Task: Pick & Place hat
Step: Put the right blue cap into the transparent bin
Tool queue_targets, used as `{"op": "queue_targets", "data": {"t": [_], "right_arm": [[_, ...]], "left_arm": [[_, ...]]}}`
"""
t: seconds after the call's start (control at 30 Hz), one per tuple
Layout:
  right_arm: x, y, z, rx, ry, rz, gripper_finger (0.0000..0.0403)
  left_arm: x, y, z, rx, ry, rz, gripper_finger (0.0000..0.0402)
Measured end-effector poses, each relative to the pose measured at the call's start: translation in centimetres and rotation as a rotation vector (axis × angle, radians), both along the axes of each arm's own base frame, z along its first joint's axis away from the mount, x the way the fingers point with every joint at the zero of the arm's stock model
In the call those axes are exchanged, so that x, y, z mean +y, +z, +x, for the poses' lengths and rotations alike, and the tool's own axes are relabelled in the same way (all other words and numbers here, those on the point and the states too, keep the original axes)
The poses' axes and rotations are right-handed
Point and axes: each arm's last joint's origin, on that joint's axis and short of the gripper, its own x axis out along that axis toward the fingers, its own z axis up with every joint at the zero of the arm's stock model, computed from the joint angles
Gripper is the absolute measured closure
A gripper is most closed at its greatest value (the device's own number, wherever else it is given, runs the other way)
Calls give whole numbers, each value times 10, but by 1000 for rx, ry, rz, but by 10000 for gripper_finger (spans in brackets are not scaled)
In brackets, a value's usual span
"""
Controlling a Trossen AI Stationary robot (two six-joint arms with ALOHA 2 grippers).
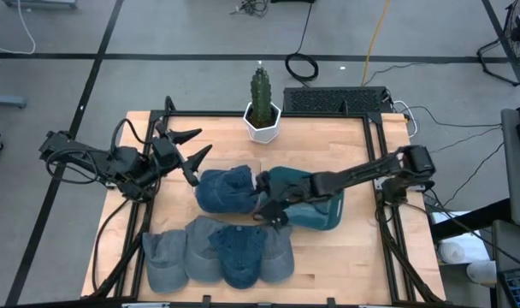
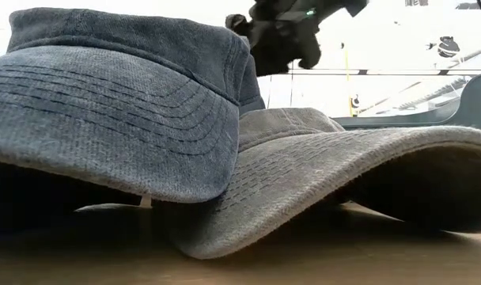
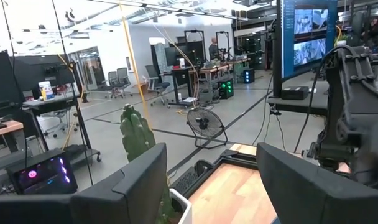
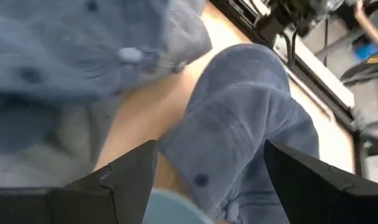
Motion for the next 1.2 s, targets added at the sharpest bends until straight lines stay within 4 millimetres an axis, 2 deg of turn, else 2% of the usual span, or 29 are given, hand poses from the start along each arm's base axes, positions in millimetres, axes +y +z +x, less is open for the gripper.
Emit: {"op": "queue_targets", "data": {"t": [0.2,0.33,0.47,0.63,0.83,1.0,1.2], "right_arm": [[-23,7,8,40,1,350,122],[-29,7,9,48,-50,453,122],[-31,6,11,40,-70,470,122],[-44,-21,22,99,-105,483,129],[-51,-35,32,80,-113,499,151],[-52,-32,30,83,-117,504,194],[-51,-20,26,59,-95,512,306]], "left_arm": [[0,0,0,-1,0,0,138],[0,0,0,5,1,9,136],[0,0,0,15,3,25,141],[0,0,0,16,2,26,142],[0,0,0,16,2,26,133],[0,0,0,17,3,28,133],[0,0,0,17,2,28,133]]}}
